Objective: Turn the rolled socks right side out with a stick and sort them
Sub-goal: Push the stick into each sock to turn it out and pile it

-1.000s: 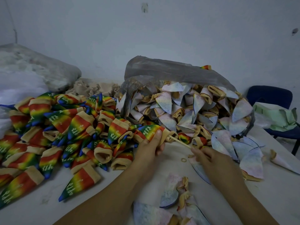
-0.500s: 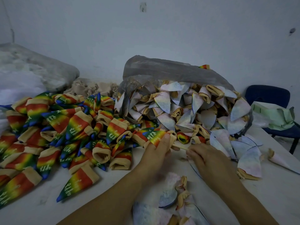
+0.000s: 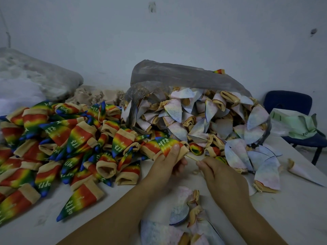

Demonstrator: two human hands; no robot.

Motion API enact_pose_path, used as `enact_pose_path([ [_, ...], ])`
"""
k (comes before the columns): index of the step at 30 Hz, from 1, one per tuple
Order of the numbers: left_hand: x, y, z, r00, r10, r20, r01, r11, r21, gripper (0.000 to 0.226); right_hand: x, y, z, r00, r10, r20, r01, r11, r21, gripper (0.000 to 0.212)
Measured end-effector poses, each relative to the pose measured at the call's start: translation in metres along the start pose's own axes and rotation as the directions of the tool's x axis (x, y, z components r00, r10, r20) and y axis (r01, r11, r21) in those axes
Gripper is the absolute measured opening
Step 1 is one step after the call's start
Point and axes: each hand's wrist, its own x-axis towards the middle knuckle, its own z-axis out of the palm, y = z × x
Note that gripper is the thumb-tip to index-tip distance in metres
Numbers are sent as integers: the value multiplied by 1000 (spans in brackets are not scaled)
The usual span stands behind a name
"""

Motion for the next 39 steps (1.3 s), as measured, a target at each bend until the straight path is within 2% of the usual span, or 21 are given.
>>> enact_pose_path([
  [3,3,1,-3,1000,-7,-14,7,998,-61,50,2,1,2,1000,14,-3,-14,999,32,25],
  [8,3,-1,-4,1000,3,-19,-4,998,-60,47,1,6,6,1000,9,24,-10,999,52,35],
  [12,4,-3,-3,1000,6,-31,-6,1000,-18,56,0,10,7,999,18,41,-18,1000,16,35],
  [14,5,-5,-7,999,-16,-35,14,998,-67,63,1,12,6,998,28,56,-29,999,20,35],
  [16,6,-6,-9,996,-67,-65,55,985,-161,66,1,14,4,997,51,63,-52,998,24,38],
  [18,9,-2,-13,986,-110,-124,58,929,-364,68,1,16,3,995,78,64,-79,997,16,38],
  [20,17,7,-25,980,-105,-168,-22,787,-617,71,2,19,3,991,120,58,-122,991,50,34],
  [22,25,15,-42,974,-62,-218,-123,661,-740,78,3,23,3,984,170,56,-175,979,100,32],
  [23,26,18,-47,968,-62,-242,-142,656,-741,86,3,24,3,980,190,60,-196,974,110,34],
  [24,25,19,-47,965,-67,-254,-125,733,-669,91,3,26,3,977,204,64,-210,971,113,37],
  [25,23,16,-44,961,-69,-269,-78,863,-500,87,3,27,4,975,213,63,-219,969,115,41],
  [26,21,12,-38,961,-54,-272,-17,968,-251,77,2,27,4,974,220,60,-226,967,118,45],
  [27,18,7,-34,967,3,-256,6,999,34,67,1,27,4,972,226,60,-232,965,125,48],
  [28,16,2,-30,973,101,-207,-40,959,281,59,1,26,4,971,230,67,-237,961,139,52],
  [29,17,-2,-29,971,198,-134,-119,887,445,53,0,25,5,969,233,77,-242,957,159,53],
  [31,19,-6,-29,970,244,5,-193,756,625,50,0,25,5,965,250,84,-262,943,208,53],
  [33,19,-12,-28,981,164,103,-185,638,748,56,0,27,7,956,283,71,-292,923,249,49],
  [35,17,-16,-26,990,58,129,-140,535,833,62,1,29,9,950,304,69,-311,913,265,44],
  [39,17,-16,-26,991,13,133,-121,500,858,64,1,30,12,947,311,83,-321,899,299,34],
])
